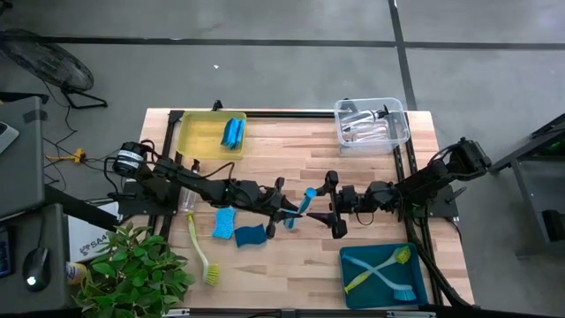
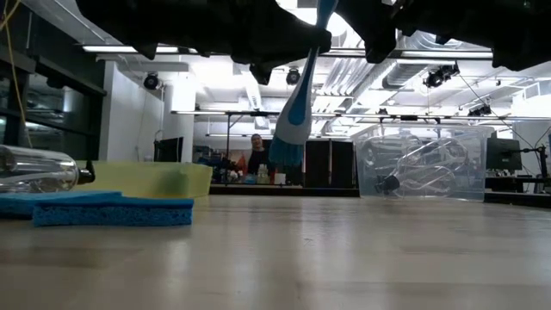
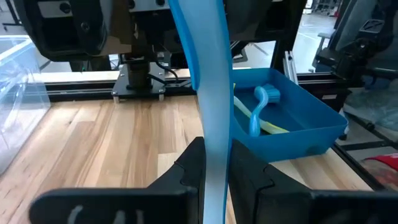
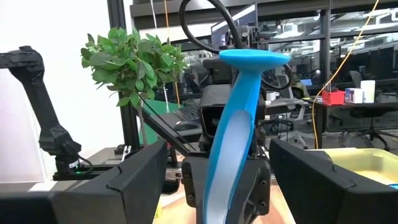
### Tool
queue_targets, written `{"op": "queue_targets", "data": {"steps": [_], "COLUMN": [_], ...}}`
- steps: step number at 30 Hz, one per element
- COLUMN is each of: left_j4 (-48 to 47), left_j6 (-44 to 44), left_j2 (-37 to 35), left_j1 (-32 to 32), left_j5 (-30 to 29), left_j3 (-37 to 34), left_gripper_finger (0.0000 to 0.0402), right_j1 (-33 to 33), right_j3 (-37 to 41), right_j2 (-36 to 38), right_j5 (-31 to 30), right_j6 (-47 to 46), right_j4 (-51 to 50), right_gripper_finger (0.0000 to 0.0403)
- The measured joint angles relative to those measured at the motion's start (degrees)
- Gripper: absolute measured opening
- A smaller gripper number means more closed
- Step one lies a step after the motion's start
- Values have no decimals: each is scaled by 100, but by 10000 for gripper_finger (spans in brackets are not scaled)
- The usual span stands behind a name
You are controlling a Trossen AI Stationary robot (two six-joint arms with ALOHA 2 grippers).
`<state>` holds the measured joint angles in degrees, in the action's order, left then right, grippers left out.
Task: Pick & Place Kitchen Sink Supplies
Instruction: Put the blue dish brush into the blue bin
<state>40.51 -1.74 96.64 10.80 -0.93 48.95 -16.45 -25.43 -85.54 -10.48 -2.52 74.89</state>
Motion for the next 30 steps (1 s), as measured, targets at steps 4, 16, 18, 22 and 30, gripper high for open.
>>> {"op": "queue_targets", "data": {"steps": [4,16,18,22,30], "left_j4": [4,8,7,7,7], "left_j6": [0,-2,-4,-2,-4], "left_j2": [0,2,2,2,2], "left_j1": [8,8,8,8,8], "left_j5": [0,-2,-2,-4,-4], "left_j3": [0,0,0,0,0], "left_gripper_finger": [37,37,37,37,37], "right_j1": [0,-2,-2,-2,-2], "right_j3": [-7,-350,-350,-350,-350], "right_j2": [0,-2,-2,-2,-2], "right_j5": [-1,-44,-49,-49,-31], "right_j6": [-17,94,7,0,-2], "right_j4": [0,-431,-487,-474,-527], "right_gripper_finger": [274,274,274,273,216]}}
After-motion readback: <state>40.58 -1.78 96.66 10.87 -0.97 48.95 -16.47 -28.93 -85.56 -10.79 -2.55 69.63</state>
